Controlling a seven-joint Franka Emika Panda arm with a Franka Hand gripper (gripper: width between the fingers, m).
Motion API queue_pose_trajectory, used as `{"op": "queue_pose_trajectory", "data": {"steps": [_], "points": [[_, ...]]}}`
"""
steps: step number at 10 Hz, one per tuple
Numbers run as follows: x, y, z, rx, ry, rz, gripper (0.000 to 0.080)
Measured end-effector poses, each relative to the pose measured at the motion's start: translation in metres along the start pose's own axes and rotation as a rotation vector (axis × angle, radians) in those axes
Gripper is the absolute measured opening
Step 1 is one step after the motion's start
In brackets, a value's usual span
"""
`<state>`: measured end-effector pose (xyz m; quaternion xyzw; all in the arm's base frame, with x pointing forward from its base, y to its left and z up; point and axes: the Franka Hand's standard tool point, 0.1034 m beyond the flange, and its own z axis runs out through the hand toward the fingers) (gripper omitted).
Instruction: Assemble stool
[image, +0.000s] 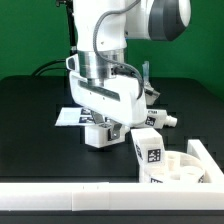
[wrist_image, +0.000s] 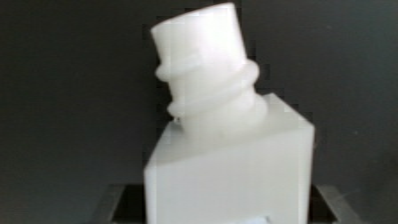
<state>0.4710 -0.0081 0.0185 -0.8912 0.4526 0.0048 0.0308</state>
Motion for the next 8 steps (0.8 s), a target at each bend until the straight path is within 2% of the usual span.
{"op": "queue_pose_trajectory", "data": {"steps": [2, 3, 5, 6, 7, 8], "points": [[0.012, 0.015, 0.001, -0.007, 0.027, -0.358, 0.0319], [0.015, 0.023, 0.004, -0.016, 0.034, -0.407, 0.032], [0.018, 0.024, 0.004, -0.026, 0.035, -0.507, 0.0329], [0.018, 0.025, 0.004, -0.026, 0.035, -0.482, 0.0498], [0.016, 0.024, 0.004, -0.026, -0.016, -0.471, 0.0498], [0.022, 0.017, -0.002, -0.016, -0.07, -0.456, 0.0621]]}}
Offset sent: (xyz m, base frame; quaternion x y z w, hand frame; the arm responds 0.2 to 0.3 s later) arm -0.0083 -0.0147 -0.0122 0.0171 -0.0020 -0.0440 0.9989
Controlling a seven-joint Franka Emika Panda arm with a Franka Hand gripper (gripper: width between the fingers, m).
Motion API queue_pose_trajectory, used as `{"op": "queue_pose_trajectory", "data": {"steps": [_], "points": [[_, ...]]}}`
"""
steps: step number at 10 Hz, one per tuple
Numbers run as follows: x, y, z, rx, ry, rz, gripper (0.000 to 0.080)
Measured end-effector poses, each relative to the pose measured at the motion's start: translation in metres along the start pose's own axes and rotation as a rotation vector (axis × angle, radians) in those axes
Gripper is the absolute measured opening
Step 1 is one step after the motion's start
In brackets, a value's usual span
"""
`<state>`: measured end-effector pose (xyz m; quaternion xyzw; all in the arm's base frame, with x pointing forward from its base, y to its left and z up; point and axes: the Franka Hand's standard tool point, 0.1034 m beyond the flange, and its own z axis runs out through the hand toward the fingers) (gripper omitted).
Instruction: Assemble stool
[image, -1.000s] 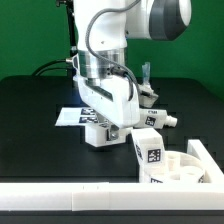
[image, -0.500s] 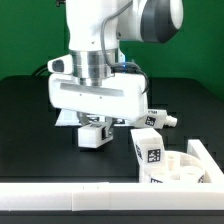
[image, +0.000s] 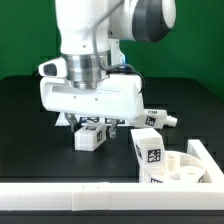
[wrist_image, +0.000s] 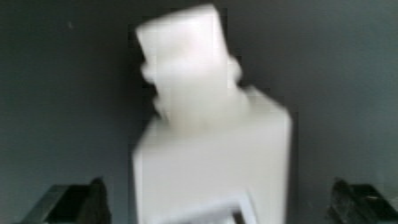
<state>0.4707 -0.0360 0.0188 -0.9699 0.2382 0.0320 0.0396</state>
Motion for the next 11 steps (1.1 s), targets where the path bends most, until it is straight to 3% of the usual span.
{"op": "queue_pose_trajectory", "data": {"steps": [2, 3, 5, 8, 11], "points": [[0.011, -0.002, -0.014, 0.039, -0.206, 0.011, 0.0641], [0.017, -0.006, -0.021, 0.047, -0.279, 0.015, 0.0648], [0.012, -0.001, -0.019, 0.055, -0.429, 0.023, 0.0649], [0.023, 0.007, -0.013, 0.108, -0.664, -0.036, 0.0649], [0.019, 0.014, -0.009, 0.118, -0.841, -0.014, 0.0649]]}}
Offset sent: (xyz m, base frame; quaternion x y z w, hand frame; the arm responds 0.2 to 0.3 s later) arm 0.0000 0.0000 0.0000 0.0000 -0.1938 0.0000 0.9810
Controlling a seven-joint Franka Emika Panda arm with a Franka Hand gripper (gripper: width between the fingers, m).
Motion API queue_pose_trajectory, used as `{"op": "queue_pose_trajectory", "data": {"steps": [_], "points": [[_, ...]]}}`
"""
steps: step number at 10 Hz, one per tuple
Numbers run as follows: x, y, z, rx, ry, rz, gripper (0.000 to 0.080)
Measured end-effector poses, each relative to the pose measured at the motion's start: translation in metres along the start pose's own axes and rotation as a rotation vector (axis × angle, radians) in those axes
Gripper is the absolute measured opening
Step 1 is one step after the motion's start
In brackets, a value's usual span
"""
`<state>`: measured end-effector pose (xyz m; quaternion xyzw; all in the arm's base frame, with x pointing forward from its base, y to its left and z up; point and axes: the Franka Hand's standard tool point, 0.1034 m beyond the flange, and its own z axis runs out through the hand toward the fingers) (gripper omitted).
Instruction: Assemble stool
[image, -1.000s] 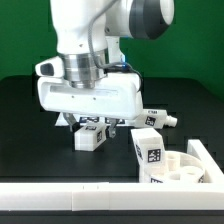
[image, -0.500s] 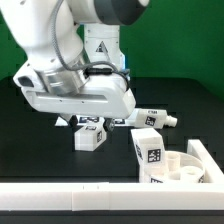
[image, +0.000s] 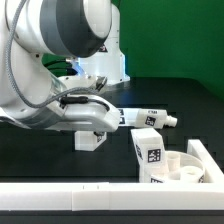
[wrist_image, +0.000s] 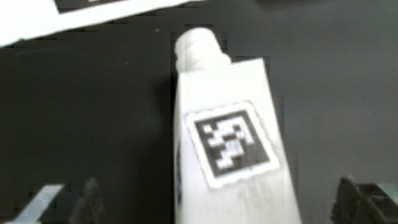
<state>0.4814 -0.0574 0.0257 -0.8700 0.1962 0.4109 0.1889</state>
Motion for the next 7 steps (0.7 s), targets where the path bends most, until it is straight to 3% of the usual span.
{"op": "queue_pose_trajectory", "data": {"steps": [3, 6, 7], "points": [[0.004, 0.003, 0.02, 0.002, -0.078, 0.118, 0.0649], [0.005, 0.004, 0.021, 0.003, -0.074, 0.121, 0.0649], [0.006, 0.005, 0.021, 0.004, -0.074, 0.121, 0.0512]]}}
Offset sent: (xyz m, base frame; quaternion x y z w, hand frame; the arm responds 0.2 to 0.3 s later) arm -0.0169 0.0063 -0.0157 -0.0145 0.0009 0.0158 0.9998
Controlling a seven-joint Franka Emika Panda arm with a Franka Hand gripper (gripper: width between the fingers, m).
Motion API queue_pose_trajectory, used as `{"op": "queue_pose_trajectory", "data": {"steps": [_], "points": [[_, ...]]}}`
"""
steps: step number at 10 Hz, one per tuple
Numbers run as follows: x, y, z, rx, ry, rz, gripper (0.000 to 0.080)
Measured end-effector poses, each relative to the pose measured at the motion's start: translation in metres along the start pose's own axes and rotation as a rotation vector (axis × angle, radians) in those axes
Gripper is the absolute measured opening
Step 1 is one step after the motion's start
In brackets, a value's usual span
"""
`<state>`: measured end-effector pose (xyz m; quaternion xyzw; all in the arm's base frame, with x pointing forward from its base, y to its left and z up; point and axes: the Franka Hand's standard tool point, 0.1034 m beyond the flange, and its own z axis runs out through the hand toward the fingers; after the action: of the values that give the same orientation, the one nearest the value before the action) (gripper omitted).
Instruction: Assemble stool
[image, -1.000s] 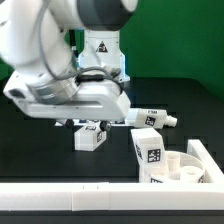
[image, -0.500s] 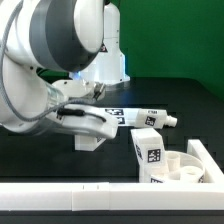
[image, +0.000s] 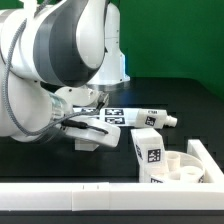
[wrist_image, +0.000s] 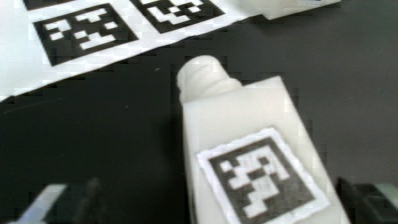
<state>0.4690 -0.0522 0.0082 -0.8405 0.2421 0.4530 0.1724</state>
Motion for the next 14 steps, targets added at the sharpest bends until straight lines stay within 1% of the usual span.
{"op": "queue_pose_trajectory", "data": {"steps": [1, 2, 3, 4, 5, 6, 7, 8, 9, 10, 11, 12, 13, 14], "points": [[0.002, 0.0, -0.001, 0.0, 0.011, 0.0, 0.0512], [0.004, -0.001, -0.003, 0.0, 0.031, -0.001, 0.0372], [0.004, 0.0, -0.003, 0.001, 0.03, 0.0, 0.0322], [0.005, -0.004, -0.006, -0.001, 0.048, 0.0, 0.0322], [0.001, -0.017, -0.02, -0.003, 0.128, -0.019, 0.0322], [-0.02, -0.03, -0.037, 0.01, 0.197, -0.039, 0.0322], [-0.04, -0.041, -0.053, 0.018, 0.254, -0.059, 0.0322], [-0.048, -0.049, -0.067, 0.0, 0.377, -0.099, 0.0322], [-0.047, -0.045, -0.062, -0.016, 0.488, -0.122, 0.0322], [-0.049, -0.043, -0.058, -0.013, 0.51, -0.115, 0.0322], [-0.045, -0.046, -0.064, -0.012, 0.57, -0.119, 0.0323], [-0.049, -0.055, -0.066, 0.001, 0.638, -0.095, 0.0323], [-0.076, -0.081, -0.063, 0.023, 0.664, -0.089, 0.0323], [-0.09, -0.107, -0.067, 0.05, 0.756, -0.09, 0.0323]]}}
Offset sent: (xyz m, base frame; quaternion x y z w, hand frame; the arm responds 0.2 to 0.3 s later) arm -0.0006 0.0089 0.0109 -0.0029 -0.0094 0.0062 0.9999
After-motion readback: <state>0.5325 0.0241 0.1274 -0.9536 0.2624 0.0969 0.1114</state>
